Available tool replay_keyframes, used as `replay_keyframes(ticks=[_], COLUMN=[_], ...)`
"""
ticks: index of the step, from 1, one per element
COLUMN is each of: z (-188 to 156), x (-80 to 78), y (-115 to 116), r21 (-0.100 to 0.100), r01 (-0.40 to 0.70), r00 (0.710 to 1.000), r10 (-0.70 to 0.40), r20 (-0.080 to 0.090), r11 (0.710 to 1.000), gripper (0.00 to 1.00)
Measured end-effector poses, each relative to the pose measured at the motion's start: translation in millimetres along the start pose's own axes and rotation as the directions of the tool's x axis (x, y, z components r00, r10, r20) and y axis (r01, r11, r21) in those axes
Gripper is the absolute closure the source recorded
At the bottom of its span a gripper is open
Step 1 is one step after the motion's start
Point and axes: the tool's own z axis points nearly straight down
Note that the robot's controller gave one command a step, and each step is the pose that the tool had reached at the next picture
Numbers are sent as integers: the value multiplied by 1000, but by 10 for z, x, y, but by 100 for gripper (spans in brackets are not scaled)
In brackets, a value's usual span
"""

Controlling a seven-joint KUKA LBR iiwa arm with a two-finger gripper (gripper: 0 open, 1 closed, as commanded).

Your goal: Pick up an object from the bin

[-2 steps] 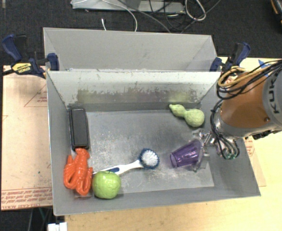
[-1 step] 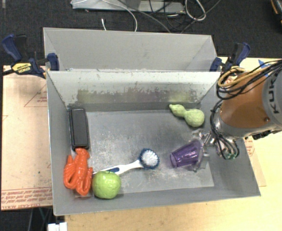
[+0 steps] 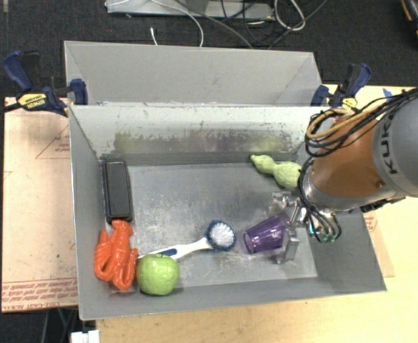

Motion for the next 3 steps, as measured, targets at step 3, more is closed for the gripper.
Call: replay_keyframes(ticks=[3], z=[-639], x=[293], y=[-167], r21=[1], r01=[273], r00=[962], r10=[-273], r20=[2], r11=[962], gripper=[0])
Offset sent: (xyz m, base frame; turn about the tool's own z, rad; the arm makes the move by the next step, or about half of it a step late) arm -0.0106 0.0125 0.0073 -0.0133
